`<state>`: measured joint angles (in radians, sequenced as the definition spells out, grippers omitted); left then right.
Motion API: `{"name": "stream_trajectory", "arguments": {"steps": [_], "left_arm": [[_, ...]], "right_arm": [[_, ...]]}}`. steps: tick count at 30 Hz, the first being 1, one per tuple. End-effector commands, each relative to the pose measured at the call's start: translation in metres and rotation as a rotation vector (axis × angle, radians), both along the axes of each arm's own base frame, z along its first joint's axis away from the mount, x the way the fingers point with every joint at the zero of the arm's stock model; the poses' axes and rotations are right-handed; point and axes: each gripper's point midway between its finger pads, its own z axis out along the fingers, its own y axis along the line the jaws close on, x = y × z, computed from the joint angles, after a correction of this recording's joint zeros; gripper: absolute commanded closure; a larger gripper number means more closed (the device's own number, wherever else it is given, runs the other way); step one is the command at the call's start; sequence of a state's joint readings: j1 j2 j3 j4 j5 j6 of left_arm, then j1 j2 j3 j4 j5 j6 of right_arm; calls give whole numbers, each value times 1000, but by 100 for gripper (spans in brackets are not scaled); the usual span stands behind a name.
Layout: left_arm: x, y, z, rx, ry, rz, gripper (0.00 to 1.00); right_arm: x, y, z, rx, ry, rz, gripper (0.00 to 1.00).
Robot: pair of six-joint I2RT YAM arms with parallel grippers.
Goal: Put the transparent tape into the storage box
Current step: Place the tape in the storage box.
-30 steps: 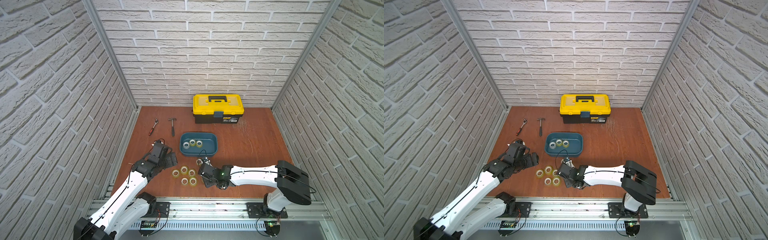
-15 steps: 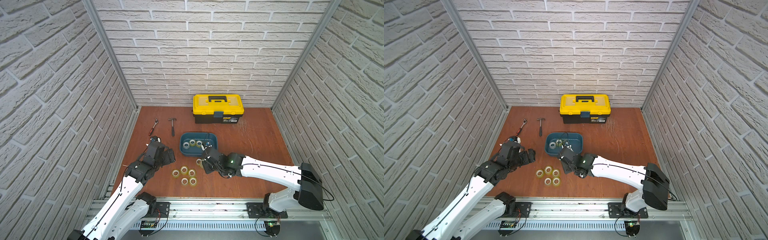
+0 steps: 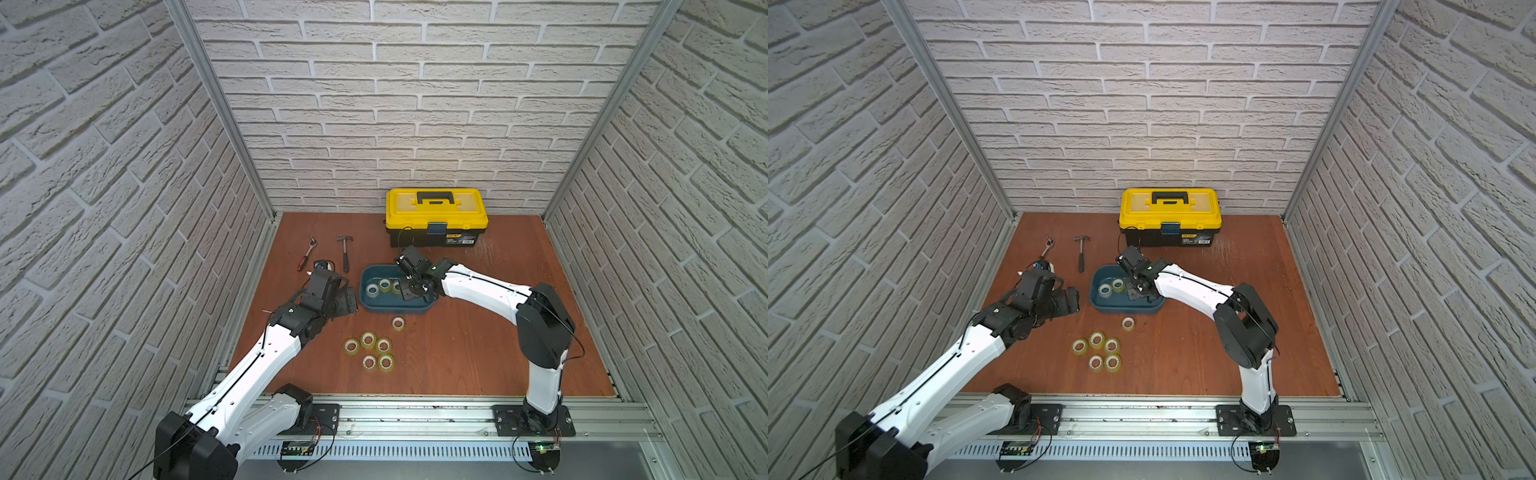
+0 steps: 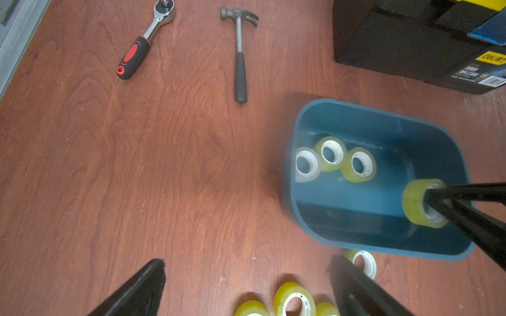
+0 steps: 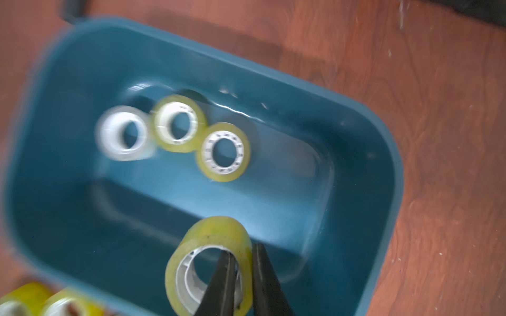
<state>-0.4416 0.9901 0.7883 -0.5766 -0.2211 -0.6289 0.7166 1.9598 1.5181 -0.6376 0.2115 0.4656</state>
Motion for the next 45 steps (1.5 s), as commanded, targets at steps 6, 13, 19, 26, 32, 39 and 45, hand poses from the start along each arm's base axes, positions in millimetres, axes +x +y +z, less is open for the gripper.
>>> {"name": "stream_trajectory", "arguments": {"steps": [6,13,19,26,32,39,45], "left_arm": [[1,4,12,-6,-51,-6,2],[-5,1,3,-36,-27,-12,2],[-8,1,2,-40,-21,-15,2],[-9,3,9,-35,-29,-15,2],[-12,-1,19,-75,-51,-26,2],[-20,8,41,-58,-71,-6,2],[-42,23,92,-104,-270,2,2]], "right_arm": [[18,-13,-25,-74,52,-40,98],[32,-21,-33,-174,44,-71,98],[40,-22,-41,-207,57,-58,98],[46,-24,-37,-209,36,-72,79],[51,-23,-6,-194,-24,-43,53],[36,-9,47,-53,-83,57,52],[-10,4,82,173,-121,136,57]]}}
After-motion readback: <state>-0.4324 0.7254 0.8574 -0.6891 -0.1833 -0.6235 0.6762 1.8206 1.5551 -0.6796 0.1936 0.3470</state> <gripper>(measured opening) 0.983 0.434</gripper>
